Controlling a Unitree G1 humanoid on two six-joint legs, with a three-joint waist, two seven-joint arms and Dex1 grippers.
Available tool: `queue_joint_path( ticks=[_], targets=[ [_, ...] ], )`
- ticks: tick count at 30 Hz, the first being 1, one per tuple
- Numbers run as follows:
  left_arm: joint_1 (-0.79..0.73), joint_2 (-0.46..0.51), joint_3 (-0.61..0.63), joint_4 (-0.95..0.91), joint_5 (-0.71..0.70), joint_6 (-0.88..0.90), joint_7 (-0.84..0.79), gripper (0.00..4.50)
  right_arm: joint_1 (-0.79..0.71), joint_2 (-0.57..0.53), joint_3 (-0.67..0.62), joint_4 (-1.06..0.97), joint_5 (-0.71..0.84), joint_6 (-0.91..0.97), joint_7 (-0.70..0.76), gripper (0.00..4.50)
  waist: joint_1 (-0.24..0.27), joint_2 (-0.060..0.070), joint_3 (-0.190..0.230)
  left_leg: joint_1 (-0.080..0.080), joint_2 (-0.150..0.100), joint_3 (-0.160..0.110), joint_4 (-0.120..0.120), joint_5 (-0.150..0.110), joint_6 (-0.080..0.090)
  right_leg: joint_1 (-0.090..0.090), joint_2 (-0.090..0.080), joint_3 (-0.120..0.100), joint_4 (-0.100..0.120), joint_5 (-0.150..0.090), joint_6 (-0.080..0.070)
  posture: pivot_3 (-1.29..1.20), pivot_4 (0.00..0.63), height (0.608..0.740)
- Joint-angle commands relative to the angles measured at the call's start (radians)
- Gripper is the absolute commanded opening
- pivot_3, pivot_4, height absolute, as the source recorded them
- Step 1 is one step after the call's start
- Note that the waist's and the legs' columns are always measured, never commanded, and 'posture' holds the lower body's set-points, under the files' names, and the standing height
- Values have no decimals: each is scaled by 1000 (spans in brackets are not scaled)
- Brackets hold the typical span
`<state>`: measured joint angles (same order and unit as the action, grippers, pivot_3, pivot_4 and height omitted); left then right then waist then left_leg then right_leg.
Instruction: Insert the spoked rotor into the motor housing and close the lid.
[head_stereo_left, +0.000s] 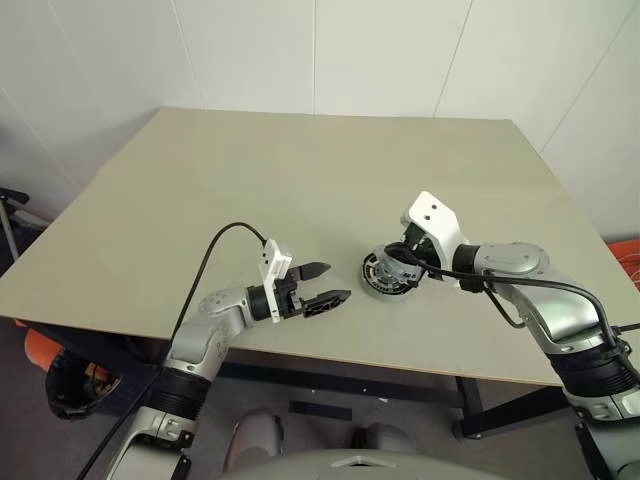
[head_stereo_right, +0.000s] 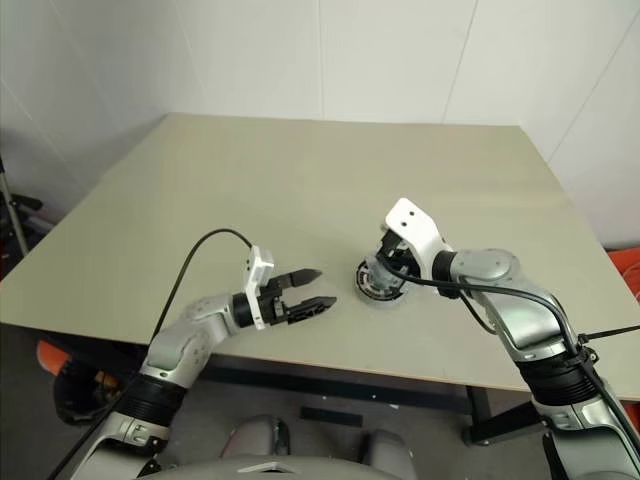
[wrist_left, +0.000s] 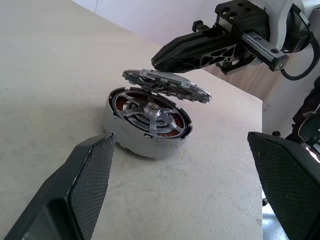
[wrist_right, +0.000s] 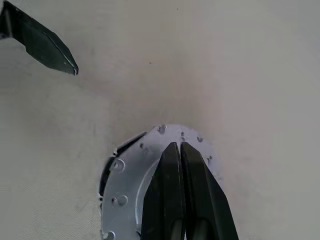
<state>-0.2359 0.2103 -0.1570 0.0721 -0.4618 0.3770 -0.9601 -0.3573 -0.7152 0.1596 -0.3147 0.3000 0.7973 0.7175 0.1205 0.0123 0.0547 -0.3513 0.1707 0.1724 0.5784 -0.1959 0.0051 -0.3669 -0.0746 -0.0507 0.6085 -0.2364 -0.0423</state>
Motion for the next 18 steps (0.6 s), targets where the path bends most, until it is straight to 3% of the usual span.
queue_joint_path(
  ticks=[1,9,18],
  targets=[
    [-18,2,14,-26,-15,-7,-8,4500,7,63,-59,-32,35,52,-58,27,0,0,0,0,0,0,0,0,0,0,0,0,0,0,0,0,0,740],
    [-19,2,13,-38,-17,1,1,4500,101,258,-120,15,53,86,-208,27,1,0,0,0,0,0,-1,0,-1,-1,0,0,0,0,0,0,0,740],
    [-25,7,12,-32,-16,2,-6,4500,167,347,-132,57,45,47,-271,27,0,-1,-1,3,0,0,-1,1,-1,2,0,0,0,-3,6,0,0,740]
  ],
)
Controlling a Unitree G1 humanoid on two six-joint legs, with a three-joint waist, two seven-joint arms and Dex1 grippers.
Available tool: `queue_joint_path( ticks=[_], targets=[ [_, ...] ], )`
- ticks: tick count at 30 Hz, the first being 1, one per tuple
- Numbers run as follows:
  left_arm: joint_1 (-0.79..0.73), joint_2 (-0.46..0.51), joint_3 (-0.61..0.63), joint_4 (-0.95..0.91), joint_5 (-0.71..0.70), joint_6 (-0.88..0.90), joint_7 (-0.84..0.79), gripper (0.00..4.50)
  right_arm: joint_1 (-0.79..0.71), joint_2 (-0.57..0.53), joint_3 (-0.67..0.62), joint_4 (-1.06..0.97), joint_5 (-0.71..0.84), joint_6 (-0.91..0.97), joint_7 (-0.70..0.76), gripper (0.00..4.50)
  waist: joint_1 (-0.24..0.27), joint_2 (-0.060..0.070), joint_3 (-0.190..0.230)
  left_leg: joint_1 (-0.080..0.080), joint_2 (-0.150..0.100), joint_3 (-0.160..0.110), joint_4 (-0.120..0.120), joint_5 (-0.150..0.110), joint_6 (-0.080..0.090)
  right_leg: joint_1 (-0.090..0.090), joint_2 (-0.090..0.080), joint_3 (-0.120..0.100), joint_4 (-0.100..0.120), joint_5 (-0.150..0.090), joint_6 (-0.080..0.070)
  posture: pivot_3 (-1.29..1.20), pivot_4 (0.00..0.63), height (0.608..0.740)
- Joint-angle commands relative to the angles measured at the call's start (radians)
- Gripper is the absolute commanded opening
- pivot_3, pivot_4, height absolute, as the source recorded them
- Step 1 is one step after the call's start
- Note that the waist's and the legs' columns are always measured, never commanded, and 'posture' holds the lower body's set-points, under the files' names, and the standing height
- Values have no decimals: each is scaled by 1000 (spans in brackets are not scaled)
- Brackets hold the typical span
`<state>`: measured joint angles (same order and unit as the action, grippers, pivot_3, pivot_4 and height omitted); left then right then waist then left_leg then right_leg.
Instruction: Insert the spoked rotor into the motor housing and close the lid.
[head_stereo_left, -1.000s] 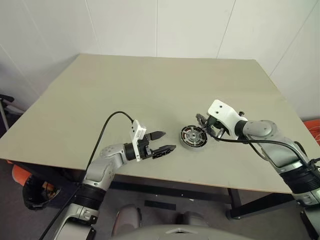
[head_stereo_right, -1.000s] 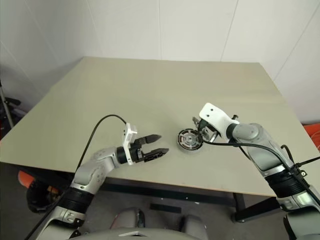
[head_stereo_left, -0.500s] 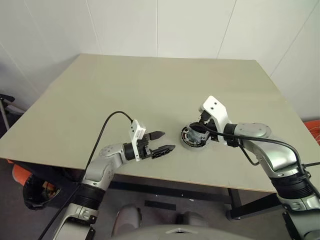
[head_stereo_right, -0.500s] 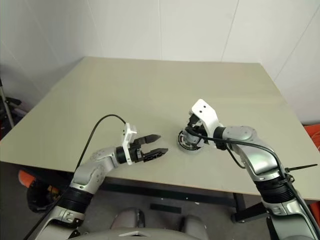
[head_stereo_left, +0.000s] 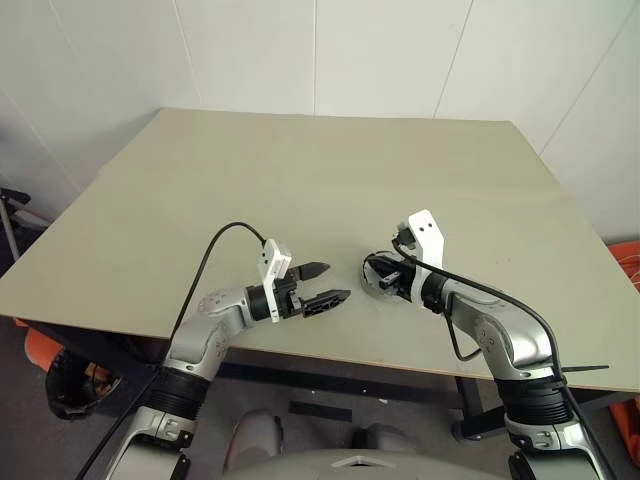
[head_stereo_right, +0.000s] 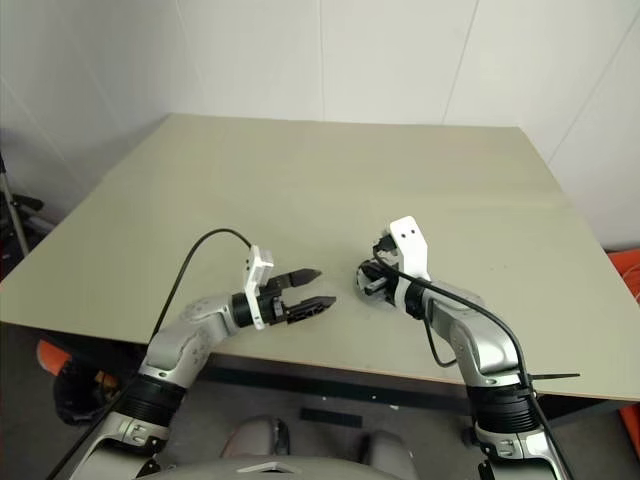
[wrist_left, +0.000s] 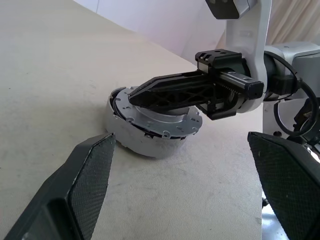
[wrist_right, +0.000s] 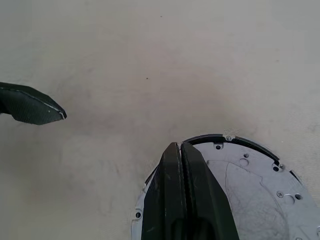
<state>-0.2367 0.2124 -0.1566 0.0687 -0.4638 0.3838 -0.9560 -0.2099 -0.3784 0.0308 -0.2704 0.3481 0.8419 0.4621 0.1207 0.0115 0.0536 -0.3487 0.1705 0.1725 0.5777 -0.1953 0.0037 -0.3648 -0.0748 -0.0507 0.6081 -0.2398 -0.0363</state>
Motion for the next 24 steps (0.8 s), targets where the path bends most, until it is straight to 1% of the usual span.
queue_joint_path(
  ticks=[1,4,6,7,9,10,13,14,16,20,21,24],
  targets=[
    [-24,5,12,-28,-14,-5,-11,4500,13,15,-9,-12,10,1,-14,27,0,0,0,0,0,0,0,0,0,0,0,0,0,0,1,0,0,740],
    [-23,6,12,-27,-14,-4,-12,4500,-50,15,-51,-88,77,28,9,27,0,0,0,0,0,0,0,0,-1,0,0,0,0,0,1,0,0,740],
    [-23,6,11,-27,-15,-4,-13,4500,-95,3,-85,-106,119,49,24,27,-4,1,0,-1,0,0,0,1,-1,-1,0,0,0,0,1,0,0,740],
    [-25,6,10,-26,-15,-4,-13,4500,-118,-9,-101,-103,136,60,34,197,-4,1,0,-2,0,0,0,1,-1,-2,0,0,1,1,-1,0,0,740],
    [-27,5,10,-23,-15,-3,-14,4500,-147,-43,-114,-90,154,72,64,601,-2,1,0,-2,0,0,0,1,-1,-2,0,0,1,3,-4,0,0,740],
    [-28,4,10,-22,-15,-3,-14,4500,-155,-69,-112,-78,155,70,85,913,-1,0,0,-2,0,0,-1,1,-2,-2,0,0,0,3,-5,0,0,740],
    [-30,1,9,-22,-15,-3,-12,4500,-158,-126,-98,-29,135,43,126,1915,4,0,0,-3,0,0,-1,1,-2,-1,0,0,-1,3,-5,0,0,740],
    [-31,0,10,-22,-15,-3,-10,4500,-156,-146,-92,-11,129,31,149,2313,4,0,0,-3,0,0,-1,1,-2,-2,0,0,-1,3,-5,0,0,740],
    [-31,-1,13,-22,-16,-3,-7,4500,-152,-177,-85,17,127,9,191,2893,3,0,0,-4,0,0,-1,1,-2,-2,0,0,-1,3,-5,0,0,740],
    [-31,0,15,-22,-17,-3,-6,4500,-135,-233,-62,73,114,-61,288,4266,1,0,0,-3,0,0,-1,1,-2,-3,0,0,-1,3,-5,0,0,740],
    [-31,0,16,-22,-17,-3,-6,4500,-129,-247,-58,86,112,-84,318,4483,1,0,0,-3,0,0,-1,1,-2,-3,0,0,-1,3,-5,0,0,740],
    [-30,1,17,-29,-20,3,-3,4500,-113,-283,-52,125,106,-147,401,4483,2,0,0,-3,0,0,0,0,-1,-2,0,0,-1,3,-5,0,0,740]
  ],
)
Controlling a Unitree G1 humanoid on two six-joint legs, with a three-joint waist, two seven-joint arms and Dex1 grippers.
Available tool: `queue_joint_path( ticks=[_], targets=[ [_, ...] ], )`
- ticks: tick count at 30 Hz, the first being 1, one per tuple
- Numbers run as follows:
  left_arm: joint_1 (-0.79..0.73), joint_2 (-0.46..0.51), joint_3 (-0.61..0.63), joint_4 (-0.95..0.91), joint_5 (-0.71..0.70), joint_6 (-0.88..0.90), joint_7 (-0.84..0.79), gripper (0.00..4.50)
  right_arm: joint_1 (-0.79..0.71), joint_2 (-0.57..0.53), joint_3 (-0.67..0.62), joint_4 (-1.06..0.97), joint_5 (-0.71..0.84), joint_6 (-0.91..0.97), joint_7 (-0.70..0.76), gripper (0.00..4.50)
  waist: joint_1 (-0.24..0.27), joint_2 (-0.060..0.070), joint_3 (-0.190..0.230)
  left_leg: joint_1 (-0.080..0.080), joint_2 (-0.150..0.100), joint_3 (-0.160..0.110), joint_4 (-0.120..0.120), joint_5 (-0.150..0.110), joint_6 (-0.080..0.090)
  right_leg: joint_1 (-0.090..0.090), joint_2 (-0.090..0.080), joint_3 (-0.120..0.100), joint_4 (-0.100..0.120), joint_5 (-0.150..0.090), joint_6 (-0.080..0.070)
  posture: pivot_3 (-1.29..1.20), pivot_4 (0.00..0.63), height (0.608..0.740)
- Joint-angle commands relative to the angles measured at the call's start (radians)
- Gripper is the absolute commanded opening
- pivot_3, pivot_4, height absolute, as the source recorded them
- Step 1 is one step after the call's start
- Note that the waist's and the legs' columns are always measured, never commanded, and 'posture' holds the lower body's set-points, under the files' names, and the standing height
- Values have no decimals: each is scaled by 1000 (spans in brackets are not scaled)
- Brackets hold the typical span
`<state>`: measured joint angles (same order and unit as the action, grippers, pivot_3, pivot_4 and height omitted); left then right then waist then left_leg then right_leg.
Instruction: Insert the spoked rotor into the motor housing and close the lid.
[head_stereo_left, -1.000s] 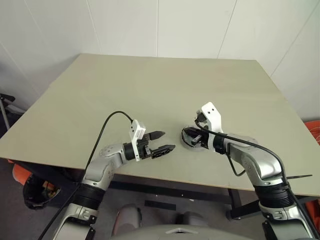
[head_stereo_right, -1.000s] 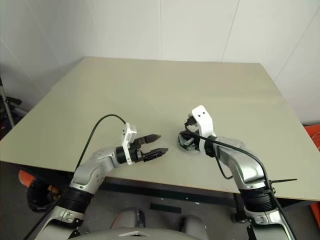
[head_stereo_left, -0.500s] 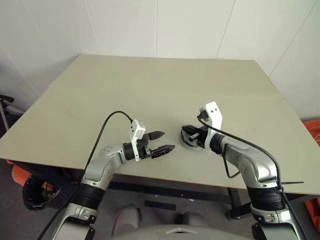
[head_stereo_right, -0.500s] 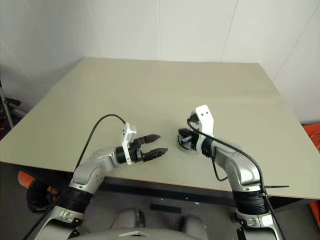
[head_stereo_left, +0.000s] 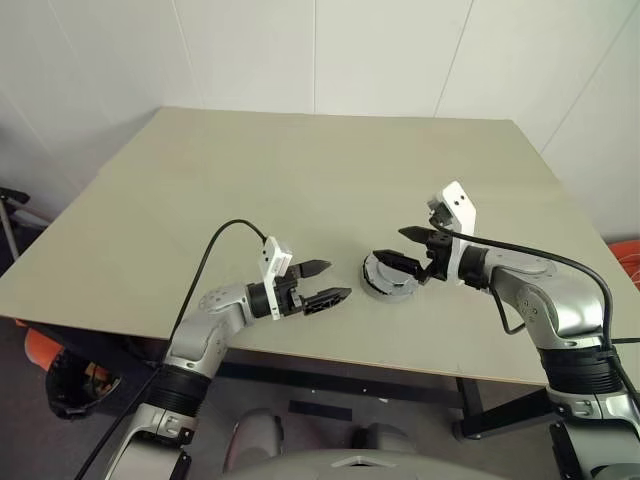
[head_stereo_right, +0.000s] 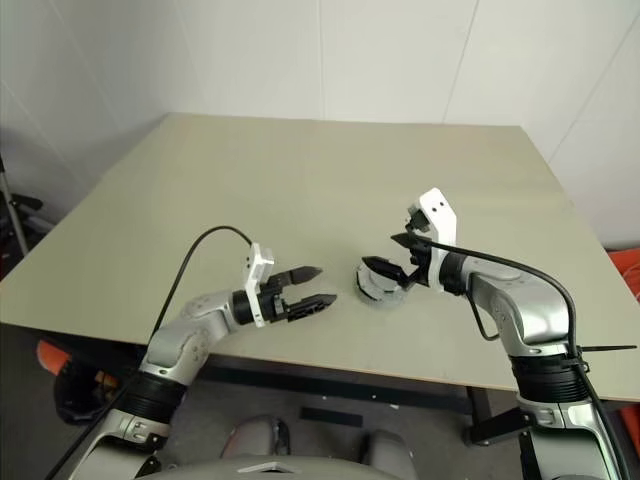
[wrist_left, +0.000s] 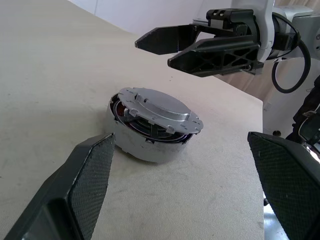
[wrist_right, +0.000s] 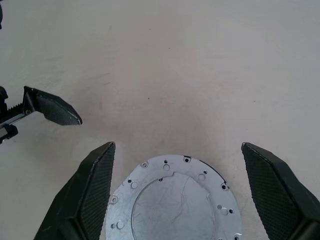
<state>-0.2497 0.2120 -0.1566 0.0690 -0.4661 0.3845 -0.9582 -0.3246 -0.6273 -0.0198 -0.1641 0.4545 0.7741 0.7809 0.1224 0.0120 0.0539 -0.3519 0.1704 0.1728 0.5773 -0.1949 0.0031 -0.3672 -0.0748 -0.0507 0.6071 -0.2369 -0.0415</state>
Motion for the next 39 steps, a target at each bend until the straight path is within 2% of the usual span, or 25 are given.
queue_joint_path(
  ticks=[1,11,16,25,39],
  targets=[
    [-18,2,18,-32,-19,5,0,4500,3,-42,0,35,-4,-99,105,4483,1,0,0,0,0,0,0,0,0,0,0,0,0,0,0,0,0,740],
    [-30,6,27,-37,-26,23,7,4500,6,-34,34,229,-119,-450,231,4483,-1,0,0,0,0,0,1,-1,3,0,0,0,0,0,-1,0,0,740],
    [-21,13,33,-21,-24,7,-8,4500,-2,-25,51,304,-140,-538,295,4483,-1,0,0,-1,0,1,1,-2,3,0,0,0,0,0,-1,0,0,740],
    [28,33,30,-90,-38,14,-5,4500,-35,-23,86,421,-169,-612,403,4483,-1,0,0,-1,0,1,2,-2,4,0,0,-1,0,0,-1,0,0,740],
    [66,40,33,-185,-54,54,42,4500,-165,8,126,623,-235,-639,469,4483,-2,0,0,-1,1,1,3,-2,4,0,0,-1,1,1,-1,0,0,740]
  ],
)
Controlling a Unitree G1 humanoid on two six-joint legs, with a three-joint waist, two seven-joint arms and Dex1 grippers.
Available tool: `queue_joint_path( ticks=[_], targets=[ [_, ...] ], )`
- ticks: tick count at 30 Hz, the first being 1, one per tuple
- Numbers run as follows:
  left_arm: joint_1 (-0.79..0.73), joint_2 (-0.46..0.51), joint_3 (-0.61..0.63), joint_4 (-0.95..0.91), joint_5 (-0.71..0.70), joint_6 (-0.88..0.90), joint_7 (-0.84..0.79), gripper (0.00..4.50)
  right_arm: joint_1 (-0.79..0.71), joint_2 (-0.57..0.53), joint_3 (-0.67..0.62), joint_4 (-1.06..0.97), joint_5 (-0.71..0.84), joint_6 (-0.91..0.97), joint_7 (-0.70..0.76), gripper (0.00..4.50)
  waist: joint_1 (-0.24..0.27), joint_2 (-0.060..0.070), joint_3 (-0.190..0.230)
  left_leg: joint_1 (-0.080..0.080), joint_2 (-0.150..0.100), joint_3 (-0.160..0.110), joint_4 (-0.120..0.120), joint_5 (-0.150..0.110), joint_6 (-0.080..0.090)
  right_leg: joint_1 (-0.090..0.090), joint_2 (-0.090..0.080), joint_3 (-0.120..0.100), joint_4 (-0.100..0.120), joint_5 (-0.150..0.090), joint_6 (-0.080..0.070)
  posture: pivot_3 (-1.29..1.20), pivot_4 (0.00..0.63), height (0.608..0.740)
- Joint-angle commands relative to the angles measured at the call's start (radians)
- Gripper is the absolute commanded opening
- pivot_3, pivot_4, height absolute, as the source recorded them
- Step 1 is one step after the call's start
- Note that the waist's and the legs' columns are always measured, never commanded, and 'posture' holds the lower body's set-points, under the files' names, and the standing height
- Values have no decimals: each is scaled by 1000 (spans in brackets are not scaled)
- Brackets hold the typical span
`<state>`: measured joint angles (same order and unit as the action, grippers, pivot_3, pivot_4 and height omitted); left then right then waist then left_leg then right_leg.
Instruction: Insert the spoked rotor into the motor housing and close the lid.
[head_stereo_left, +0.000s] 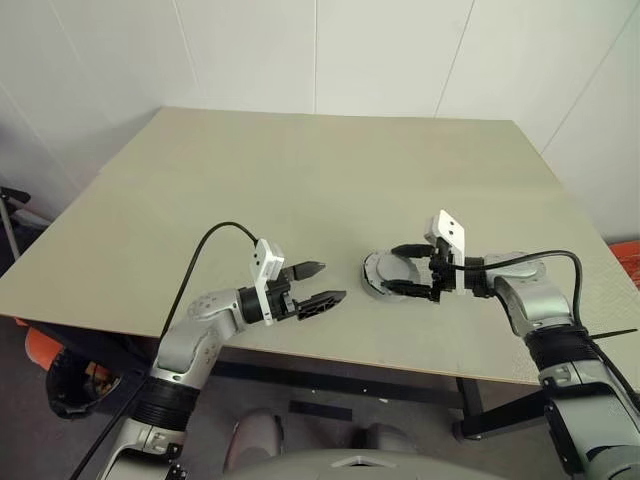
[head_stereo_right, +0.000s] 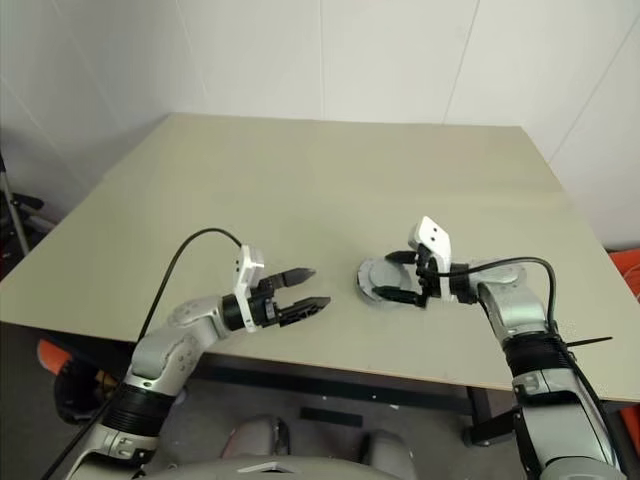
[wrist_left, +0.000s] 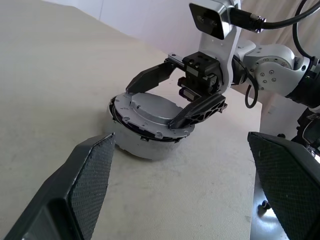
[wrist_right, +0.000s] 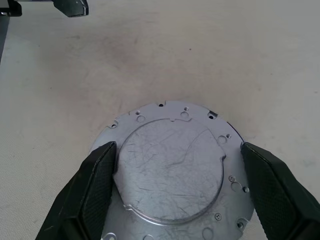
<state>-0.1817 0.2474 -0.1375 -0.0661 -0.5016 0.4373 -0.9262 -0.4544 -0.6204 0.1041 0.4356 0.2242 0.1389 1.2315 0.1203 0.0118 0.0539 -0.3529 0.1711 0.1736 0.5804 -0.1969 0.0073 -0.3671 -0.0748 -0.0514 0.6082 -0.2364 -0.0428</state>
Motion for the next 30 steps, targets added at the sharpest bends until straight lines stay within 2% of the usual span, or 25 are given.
queue_joint_path(
  ticks=[1,4,6,7,16,23,30],
  targets=[
    [-2,6,15,-51,-20,2,12,4500,-41,1,2,30,-6,2,24,4483,0,0,0,0,0,0,0,0,0,0,0,0,0,0,0,0,0,740],
    [0,8,16,-55,-24,4,18,4500,-45,-5,-1,36,-3,25,42,3889,0,0,0,0,0,0,1,0,0,0,0,0,0,0,0,0,0,740],
    [-2,8,16,-51,-25,3,18,4500,-42,-9,-4,30,-3,32,46,3247,0,0,0,0,0,0,1,0,0,1,0,0,0,0,0,0,0,740],
    [-2,8,16,-49,-25,2,18,4500,-39,-11,-6,26,-2,38,47,3164,0,0,0,1,0,0,1,0,0,1,0,0,0,0,0,0,0,740],
    [6,7,13,-49,-28,0,16,4500,2,6,-66,-75,42,95,-32,3164,2,0,0,1,0,0,1,0,0,1,0,0,0,0,0,0,0,740],
    [9,7,12,-60,-34,11,20,4500,181,52,-66,-349,54,163,-171,3164,3,-1,0,0,0,0,-1,0,0,0,0,0,-1,0,0,0,0,740],
    [-3,1,0,-50,-32,16,21,4500,232,47,-58,-404,43,203,-207,3164,-22,-1,0,1,0,0,-2,-1,1,0,0,0,-1,-1,0,0,0,740]
  ],
)
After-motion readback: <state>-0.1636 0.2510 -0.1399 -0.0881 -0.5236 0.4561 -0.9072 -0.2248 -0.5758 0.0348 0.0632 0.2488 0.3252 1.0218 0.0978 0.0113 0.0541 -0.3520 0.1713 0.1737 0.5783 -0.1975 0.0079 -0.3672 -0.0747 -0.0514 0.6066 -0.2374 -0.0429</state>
